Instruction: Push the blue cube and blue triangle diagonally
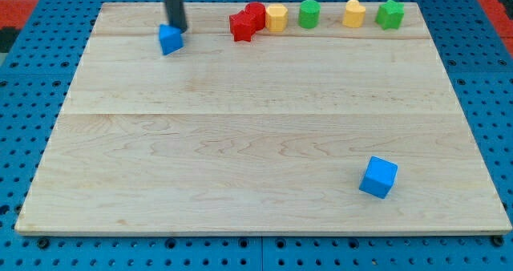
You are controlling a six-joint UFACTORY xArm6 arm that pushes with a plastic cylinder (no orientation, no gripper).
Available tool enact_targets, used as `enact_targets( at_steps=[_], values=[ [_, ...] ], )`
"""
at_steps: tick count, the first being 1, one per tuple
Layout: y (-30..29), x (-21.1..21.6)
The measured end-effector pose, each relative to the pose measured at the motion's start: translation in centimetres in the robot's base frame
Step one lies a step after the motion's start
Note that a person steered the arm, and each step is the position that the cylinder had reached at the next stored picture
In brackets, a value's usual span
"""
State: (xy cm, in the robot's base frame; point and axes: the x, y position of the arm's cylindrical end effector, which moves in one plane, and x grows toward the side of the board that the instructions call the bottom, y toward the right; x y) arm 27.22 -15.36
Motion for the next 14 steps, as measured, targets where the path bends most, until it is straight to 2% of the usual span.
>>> enact_targets(
  at_steps=[2,3,4,5,6,7,8,11,12,13,14],
  values=[
    [-5.3,2.1],
    [2.9,6.1],
    [8.4,8.8],
    [9.5,8.7],
    [6.1,10.6],
    [6.9,12.9],
    [12.8,14.9],
    [16.2,15.7],
    [16.8,20.7],
    [23.1,28.8],
    [25.2,29.5]
  ],
)
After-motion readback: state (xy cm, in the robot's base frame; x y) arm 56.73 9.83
